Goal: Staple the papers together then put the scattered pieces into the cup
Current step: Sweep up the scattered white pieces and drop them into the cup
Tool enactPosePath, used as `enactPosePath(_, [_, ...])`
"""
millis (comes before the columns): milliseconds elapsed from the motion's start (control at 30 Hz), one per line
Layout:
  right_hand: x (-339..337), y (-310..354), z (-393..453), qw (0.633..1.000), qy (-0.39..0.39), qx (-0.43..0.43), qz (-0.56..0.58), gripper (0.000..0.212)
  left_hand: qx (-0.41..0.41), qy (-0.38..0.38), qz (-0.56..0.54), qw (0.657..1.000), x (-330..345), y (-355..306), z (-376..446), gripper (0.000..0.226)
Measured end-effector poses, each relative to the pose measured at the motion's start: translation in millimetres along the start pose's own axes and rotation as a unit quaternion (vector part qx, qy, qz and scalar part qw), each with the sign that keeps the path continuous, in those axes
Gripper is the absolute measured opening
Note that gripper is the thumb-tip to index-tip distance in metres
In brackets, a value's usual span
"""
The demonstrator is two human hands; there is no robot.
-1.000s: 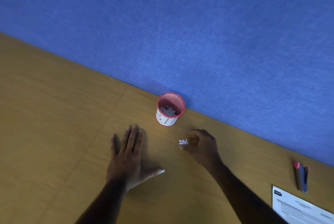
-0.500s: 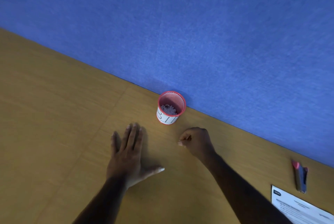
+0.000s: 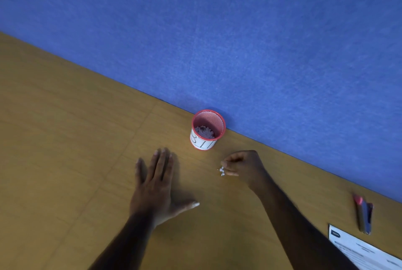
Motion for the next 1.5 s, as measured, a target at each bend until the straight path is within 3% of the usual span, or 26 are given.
enactPosePath(167, [-21.8,26.5,-1.4,0.976,0.023,0.031,0.212,0.014,0.002,-0.005,-0.003,1.0,-0.7,1.1,-0.5,0.14])
enactPosePath(333, [-37.9,90.7,-1.1,0.972,0.029,-0.047,0.23,0.012,0.004,-0.005,0.001,1.0,-0.1,0.3,-0.1,0.139])
enactPosePath(400, [-36.3,114.2,2.2,0.979,0.019,-0.082,0.184,0.004,0.003,-0.003,-0.001,1.0,0.2,1.0,0.5,0.14])
enactPosePath(533, [-24.5,136.2,13.6,0.992,-0.025,-0.127,-0.001,0.012,-0.003,-0.002,-0.004,1.0,-0.4,1.0,0.4,0.14])
enactPosePath(667, [-11.4,140.4,23.6,0.959,-0.075,-0.175,-0.211,0.01,0.001,-0.008,-0.016,1.0,-0.7,1.9,0.6,0.139])
enactPosePath(767, [-5.1,142.8,24.5,0.928,-0.097,-0.193,-0.304,0.01,0.0,-0.007,-0.01,1.0,-0.2,2.4,0.7,0.139])
enactPosePath(933, [0.6,149.4,14.6,0.904,-0.108,-0.224,-0.348,0.022,-0.005,-0.011,-0.016,1.0,-0.1,4.2,1.0,0.139])
enactPosePath(1067, [0.4,153.8,8.3,0.892,-0.115,-0.243,-0.363,0.021,-0.003,-0.012,-0.017,1.0,-0.7,2.5,0.5,0.138])
enactPosePath(1200, [0.5,153.0,3.8,0.892,-0.081,-0.251,-0.367,0.038,-0.002,-0.014,-0.014,1.0,-0.8,2.2,0.6,0.138])
enactPosePath(1400, [-1.6,161.5,-9.0,0.875,-0.089,-0.3,-0.368,0.053,-0.002,-0.013,-0.009,1.0,-0.1,1.5,0.5,0.139])
enactPosePath(1500, [-2.9,159.0,-12.6,0.875,-0.104,-0.321,-0.348,0.048,0.0,-0.014,-0.012,1.0,-0.4,1.3,0.6,0.138])
Point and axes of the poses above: each hand's wrist, its own z-axis towards the middle knuckle, its own x-axis out of the palm, y = z × x, the point moved 6 cm from there along z, towards the middle knuckle, and after that the axes turned 15 degrees about -z, right-handed, at the moved point
